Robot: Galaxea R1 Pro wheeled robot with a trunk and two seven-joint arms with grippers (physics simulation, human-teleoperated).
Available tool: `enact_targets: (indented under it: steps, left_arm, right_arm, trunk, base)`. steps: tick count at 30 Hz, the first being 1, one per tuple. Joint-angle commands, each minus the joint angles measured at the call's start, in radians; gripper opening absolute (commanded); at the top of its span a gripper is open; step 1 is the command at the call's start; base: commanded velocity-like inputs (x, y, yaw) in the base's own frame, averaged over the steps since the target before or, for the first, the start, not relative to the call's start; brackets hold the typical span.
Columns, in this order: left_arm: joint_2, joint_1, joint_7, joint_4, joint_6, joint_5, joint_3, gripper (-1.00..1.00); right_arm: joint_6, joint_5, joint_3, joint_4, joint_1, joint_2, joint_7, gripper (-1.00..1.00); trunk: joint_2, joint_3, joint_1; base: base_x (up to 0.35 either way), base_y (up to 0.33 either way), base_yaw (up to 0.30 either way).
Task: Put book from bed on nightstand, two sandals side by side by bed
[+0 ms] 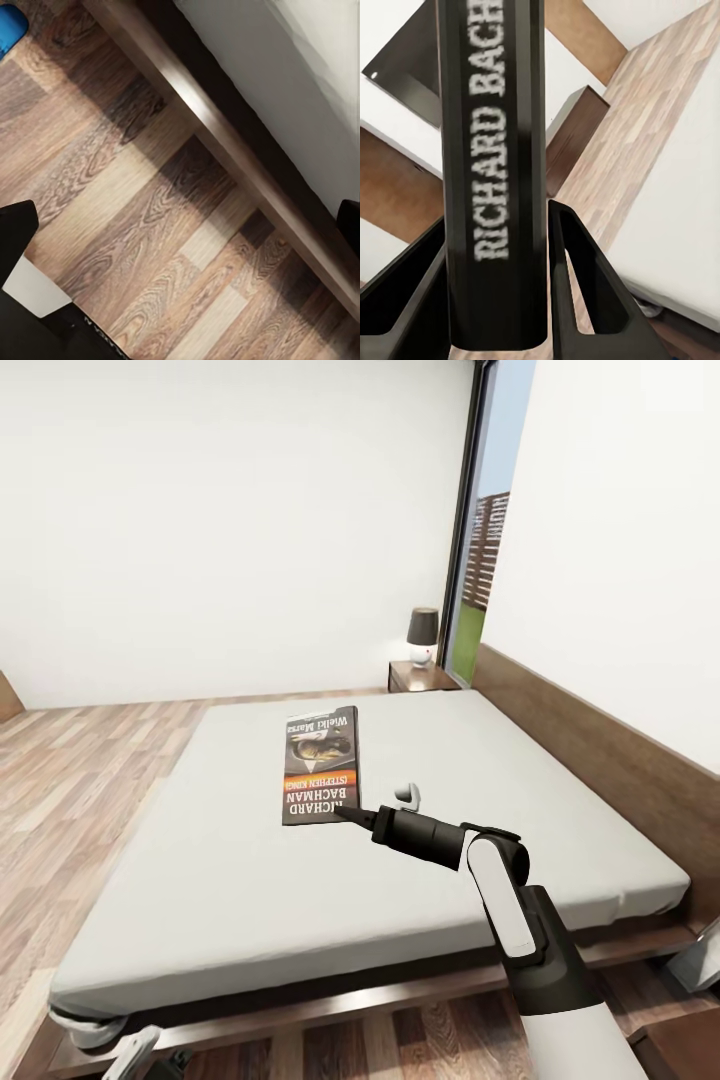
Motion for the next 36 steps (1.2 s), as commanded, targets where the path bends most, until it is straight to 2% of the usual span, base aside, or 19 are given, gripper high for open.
enact_targets:
  steps: [1,14,20,28,36]
  left_arm:
    - [0.001,0.000,0.006,-0.002,0.001,0.005,-0.001,1.00]
    - [0.001,0.001,0.006,-0.002,0.001,0.005,-0.001,1.00]
    - [0.001,0.001,0.006,-0.002,0.001,0.005,-0.001,1.00]
    - [0.001,0.001,0.006,-0.002,0.001,0.005,-0.001,1.00]
    - [0.001,0.001,0.006,-0.002,0.001,0.005,-0.001,1.00]
  right_arm:
    - [0.004,0.003,-0.001,0.000,-0.001,0.001,0.005,-1.00]
    - [0.004,0.003,-0.002,0.000,-0.001,-0.002,0.006,-1.00]
    - [0.003,0.002,-0.004,-0.002,-0.001,-0.003,0.005,-1.00]
    - [0.007,0.002,0.000,0.000,-0.001,-0.001,0.003,-1.00]
    - [0.008,0.002,0.030,0.000,-0.001,0.000,-0.034,-1.00]
  trunk:
    - [-0.001,0.001,0.000]
    - [-0.001,0.021,0.000]
    - [-0.001,0.024,0.000]
    - [-0.001,0.025,0.000]
    - [-0.001,0.025,0.000]
  base:
    - [0.000,0.000,0.000]
    - [0.000,0.006,0.002]
    - [0.000,0.191,0.026]
    - [0.000,0.266,0.205]
    - [-0.001,0.280,0.277]
